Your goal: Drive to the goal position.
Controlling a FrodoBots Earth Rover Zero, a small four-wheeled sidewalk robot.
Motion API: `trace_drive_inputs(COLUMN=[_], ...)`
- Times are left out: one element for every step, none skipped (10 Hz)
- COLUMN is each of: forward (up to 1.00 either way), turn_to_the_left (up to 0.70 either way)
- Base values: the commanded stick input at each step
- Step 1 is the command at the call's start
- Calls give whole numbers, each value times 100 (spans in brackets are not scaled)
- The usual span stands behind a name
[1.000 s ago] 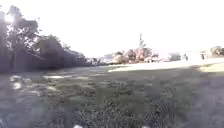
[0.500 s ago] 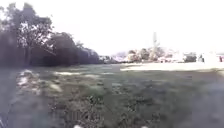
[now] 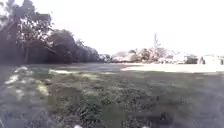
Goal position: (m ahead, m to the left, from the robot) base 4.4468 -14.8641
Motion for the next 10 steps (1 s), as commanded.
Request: trace_drive_inputs(forward=[100, 100, 100, 100, 100, 100, 100, 100, 100, 100], turn_to_the_left=[2, 3, 4, 40, 40, 35, 17, 0, 0, 0])
